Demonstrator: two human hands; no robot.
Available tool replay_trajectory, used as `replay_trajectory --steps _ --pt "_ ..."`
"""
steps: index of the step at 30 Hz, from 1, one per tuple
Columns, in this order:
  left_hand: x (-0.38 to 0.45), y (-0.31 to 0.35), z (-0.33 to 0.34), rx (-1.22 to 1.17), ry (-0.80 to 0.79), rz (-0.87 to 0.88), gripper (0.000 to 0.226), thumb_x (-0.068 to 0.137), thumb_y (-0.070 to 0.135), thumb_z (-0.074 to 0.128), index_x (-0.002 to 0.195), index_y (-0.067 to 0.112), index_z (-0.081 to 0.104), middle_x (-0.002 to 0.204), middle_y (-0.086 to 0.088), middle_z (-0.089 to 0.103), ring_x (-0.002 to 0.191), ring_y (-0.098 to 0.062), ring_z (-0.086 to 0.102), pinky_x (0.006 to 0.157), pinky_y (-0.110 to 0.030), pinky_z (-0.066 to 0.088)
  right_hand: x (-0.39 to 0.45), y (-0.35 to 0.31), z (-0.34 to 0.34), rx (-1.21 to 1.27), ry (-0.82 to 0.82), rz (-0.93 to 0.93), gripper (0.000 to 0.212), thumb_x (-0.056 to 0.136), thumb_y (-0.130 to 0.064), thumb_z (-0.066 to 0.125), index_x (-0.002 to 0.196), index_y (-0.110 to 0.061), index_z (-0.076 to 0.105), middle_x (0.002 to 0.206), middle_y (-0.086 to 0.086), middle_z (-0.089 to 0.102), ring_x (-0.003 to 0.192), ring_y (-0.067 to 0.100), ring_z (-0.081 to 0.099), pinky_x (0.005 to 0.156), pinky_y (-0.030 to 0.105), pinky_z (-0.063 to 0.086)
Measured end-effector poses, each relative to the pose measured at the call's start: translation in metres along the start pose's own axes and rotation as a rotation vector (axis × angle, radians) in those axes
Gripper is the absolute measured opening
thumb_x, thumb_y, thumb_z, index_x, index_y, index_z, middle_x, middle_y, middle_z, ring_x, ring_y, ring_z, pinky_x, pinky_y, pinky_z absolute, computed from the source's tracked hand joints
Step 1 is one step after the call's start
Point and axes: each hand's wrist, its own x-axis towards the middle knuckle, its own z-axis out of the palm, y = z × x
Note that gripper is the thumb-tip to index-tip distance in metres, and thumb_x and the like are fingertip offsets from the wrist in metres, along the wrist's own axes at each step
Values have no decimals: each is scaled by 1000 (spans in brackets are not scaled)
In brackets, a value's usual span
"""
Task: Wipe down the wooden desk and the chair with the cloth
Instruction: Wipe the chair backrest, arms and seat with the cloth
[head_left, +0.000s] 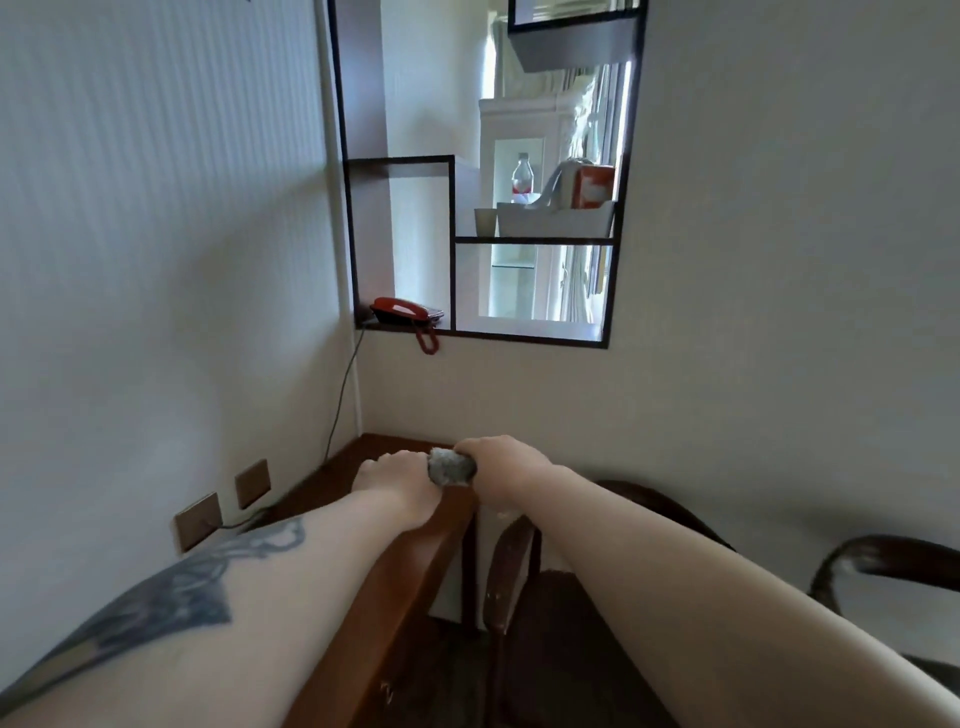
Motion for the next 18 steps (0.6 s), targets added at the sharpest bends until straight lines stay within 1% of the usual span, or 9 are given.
replay_trajectory --steps 3,6,9,13,18 --pt "0 47 4 9 16 44 35 94 31 37 121 23 58 126 -2 60 118 -25 54 93 -35 38 -17 43 -11 7 26 47 41 88 -12 56 125 -29 55 119 2 62 109 26 58 89 41 52" --pt "3 90 7 20 31 84 33 94 28 37 120 23 58 125 -1 60 118 -25 54 94 -36 38 -31 83 -22 22 32 83 40 91 -15 55 129 -26 54 124 3 60 112 26 57 92 39 50" --pt "6 124 11 21 61 122 35 95 28 36 121 22 58 124 -2 61 116 -25 55 91 -36 38 -41 118 -28 26 50 107 41 92 -13 51 131 -26 53 128 3 59 115 26 56 93 39 49" --pt "9 149 13 10 72 138 34 97 29 36 121 20 58 122 -4 60 114 -27 55 92 -36 39 -47 149 -32 27 59 136 46 93 -10 50 136 -25 50 131 4 58 117 27 55 94 39 49" --pt "27 161 24 36 28 156 31 97 29 38 116 19 60 119 -5 61 112 -27 55 90 -37 39 -32 173 -24 78 72 150 44 94 -11 51 135 -27 52 124 3 61 104 25 61 87 42 55"
